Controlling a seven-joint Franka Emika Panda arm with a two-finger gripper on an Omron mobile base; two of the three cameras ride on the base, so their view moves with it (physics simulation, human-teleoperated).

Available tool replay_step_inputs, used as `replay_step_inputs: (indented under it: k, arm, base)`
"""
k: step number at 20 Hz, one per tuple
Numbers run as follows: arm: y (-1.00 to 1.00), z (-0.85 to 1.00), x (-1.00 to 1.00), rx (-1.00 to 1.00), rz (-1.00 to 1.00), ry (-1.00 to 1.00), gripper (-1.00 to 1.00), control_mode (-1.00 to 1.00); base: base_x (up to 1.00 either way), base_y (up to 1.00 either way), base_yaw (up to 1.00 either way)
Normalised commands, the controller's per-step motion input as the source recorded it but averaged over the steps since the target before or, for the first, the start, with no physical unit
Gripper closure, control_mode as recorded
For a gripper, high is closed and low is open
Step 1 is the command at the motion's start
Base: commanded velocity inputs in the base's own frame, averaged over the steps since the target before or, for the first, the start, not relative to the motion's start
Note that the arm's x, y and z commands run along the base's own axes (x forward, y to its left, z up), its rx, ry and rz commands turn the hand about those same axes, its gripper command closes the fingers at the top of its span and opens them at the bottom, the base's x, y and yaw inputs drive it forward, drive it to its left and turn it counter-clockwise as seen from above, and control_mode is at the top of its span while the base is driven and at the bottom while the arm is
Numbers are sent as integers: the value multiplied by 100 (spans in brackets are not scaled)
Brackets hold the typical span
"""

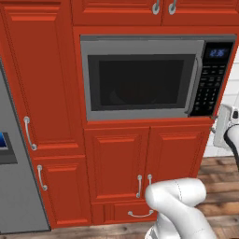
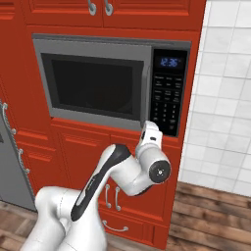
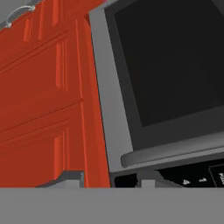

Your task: Pick the tomato from the sink and place it in the bowl. Then pick the bowl and place it in the microwave. Then close the microwave door and press the start button.

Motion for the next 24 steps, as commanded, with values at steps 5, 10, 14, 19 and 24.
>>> replay_step_inputs:
  k: [5,10,14,19,24]
  arm:
    - [9,5,14,9,-8,-7,100,-100]
    - [0,10,13,11,-12,-6,100,-100]
    - [8,14,26,7,-14,-1,100,-100]
    - [3,3,27,6,-9,-1,100,-100]
    - [-10,0,10,9,0,-1,100,-100]
  base:
    - [0,0,0]
    - [0,0,0]
    - [0,0,0]
    - [0,0,0]
    - [0,0,0]
